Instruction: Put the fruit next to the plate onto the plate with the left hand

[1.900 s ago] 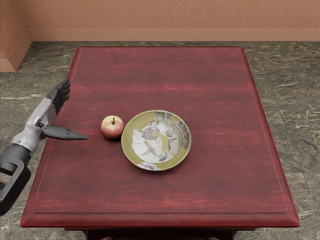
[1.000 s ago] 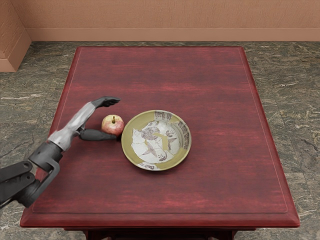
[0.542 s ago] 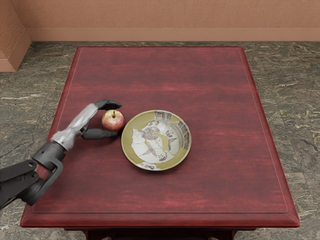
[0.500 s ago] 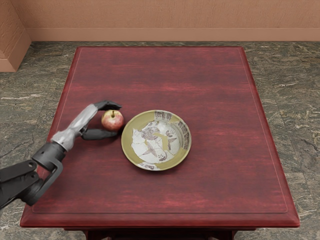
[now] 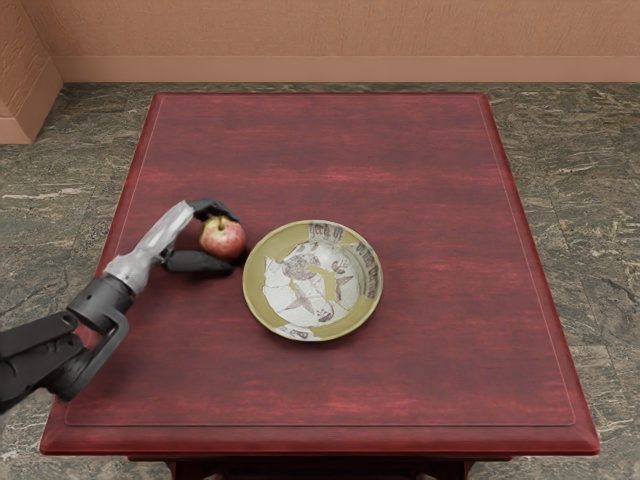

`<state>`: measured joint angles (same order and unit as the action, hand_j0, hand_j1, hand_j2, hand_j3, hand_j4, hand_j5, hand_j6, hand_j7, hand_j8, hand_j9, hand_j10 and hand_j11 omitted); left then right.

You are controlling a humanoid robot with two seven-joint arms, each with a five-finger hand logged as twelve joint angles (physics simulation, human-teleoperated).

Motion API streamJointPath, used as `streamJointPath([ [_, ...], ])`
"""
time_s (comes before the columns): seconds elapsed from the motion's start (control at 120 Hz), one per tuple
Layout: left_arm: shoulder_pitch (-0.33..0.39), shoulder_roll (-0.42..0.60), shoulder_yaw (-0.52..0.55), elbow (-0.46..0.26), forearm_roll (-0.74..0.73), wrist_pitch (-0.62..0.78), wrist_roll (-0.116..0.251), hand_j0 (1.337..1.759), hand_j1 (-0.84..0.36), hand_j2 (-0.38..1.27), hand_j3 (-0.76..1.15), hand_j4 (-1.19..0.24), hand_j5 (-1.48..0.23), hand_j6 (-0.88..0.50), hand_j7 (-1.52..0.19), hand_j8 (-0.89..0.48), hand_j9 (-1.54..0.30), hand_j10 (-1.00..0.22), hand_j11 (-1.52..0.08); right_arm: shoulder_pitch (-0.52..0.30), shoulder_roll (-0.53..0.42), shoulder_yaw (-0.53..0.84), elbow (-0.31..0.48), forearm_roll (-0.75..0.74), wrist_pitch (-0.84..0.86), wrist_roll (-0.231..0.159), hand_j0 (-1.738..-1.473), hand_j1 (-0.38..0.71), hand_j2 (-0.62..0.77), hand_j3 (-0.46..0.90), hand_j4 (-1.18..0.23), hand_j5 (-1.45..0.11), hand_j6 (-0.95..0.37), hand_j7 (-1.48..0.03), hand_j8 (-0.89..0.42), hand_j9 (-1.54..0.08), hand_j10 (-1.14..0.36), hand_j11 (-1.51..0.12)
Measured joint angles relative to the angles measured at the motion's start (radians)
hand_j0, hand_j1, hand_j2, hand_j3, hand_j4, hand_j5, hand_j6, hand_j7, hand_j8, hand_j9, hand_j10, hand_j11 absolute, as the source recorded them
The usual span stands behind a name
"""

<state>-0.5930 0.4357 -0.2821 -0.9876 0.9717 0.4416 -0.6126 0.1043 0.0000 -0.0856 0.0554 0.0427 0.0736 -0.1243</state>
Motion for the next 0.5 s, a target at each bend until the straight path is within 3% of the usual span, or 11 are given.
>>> streamJointPath([
  [0.217, -0.041, 0.005, -0.002, -0.032, -0.061, -0.008, 0.001, 1.655, -0.17, 0.28, 0.0, -0.59, -0.8, -0.41, -0.8, -0.4, -0.82, -0.54, -0.82, 0.0, 0.0, 0.0, 0.0, 0.0, 0.0, 0.0, -1.658, -0.35, 0.0, 0.0, 0.0, 0.0, 0.0, 0.0, 0.0, 0.0, 0.0, 0.0],
  [0.5, -0.073, 0.041, -0.06, -0.201, -0.093, -0.01, 0.002, 1.655, -0.22, 0.36, 0.0, -0.53, -0.85, -0.36, -0.84, -0.36, -0.85, -0.5, -0.85, 0.0, 0.0, 0.0, 0.0, -0.001, 0.0, 0.0, -1.658, -0.35, 0.0, 0.0, 0.0, 0.0, 0.0, 0.0, 0.0, 0.0, 0.0, 0.0],
])
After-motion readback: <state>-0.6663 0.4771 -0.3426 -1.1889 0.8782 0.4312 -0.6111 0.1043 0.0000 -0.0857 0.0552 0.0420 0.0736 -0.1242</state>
